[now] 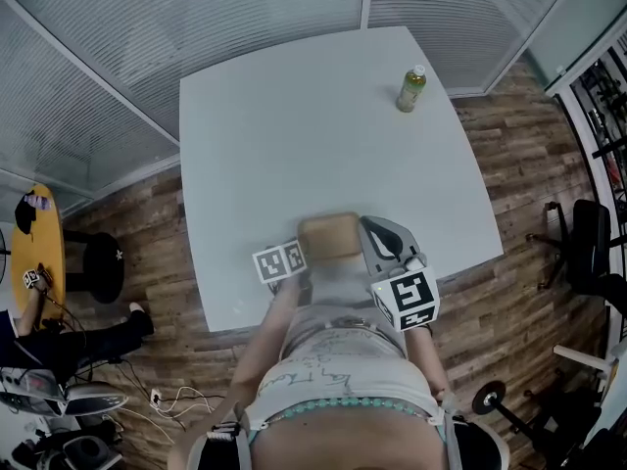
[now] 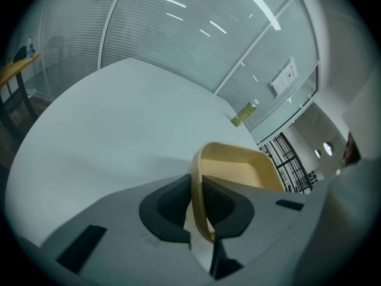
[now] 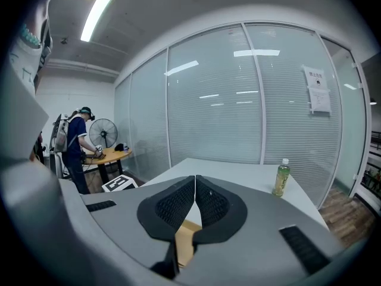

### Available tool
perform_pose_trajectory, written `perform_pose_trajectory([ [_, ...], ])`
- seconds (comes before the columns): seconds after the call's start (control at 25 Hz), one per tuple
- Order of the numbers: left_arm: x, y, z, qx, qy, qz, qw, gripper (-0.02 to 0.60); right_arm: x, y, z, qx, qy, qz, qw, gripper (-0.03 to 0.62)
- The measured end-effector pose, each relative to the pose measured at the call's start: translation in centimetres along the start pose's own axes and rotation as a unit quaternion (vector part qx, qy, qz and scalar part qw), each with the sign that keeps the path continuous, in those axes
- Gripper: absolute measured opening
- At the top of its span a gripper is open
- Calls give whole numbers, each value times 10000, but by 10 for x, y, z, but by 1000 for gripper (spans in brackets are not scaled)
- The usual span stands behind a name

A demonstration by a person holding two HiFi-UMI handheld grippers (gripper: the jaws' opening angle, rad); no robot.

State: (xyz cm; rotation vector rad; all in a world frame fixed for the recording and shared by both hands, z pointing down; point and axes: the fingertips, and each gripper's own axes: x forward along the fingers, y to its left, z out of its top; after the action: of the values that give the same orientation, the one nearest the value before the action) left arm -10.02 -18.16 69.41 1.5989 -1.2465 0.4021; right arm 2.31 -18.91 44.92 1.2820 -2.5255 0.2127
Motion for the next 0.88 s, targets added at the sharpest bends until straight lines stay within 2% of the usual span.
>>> perform_pose_trajectory([
  [0.36, -38, -19, 26, 331, -389, -141, 9986, 28, 4, 10, 7, -198, -5, 138, 9997, 2],
  [0.56, -56, -17, 41, 336, -562, -212, 9976, 28, 16, 19, 5, -272, 65, 219, 9994, 2],
  [0.88, -92, -31, 74, 450, -1099, -288, 9925, 28, 26, 24, 8, -315, 89, 378, 9987, 2],
])
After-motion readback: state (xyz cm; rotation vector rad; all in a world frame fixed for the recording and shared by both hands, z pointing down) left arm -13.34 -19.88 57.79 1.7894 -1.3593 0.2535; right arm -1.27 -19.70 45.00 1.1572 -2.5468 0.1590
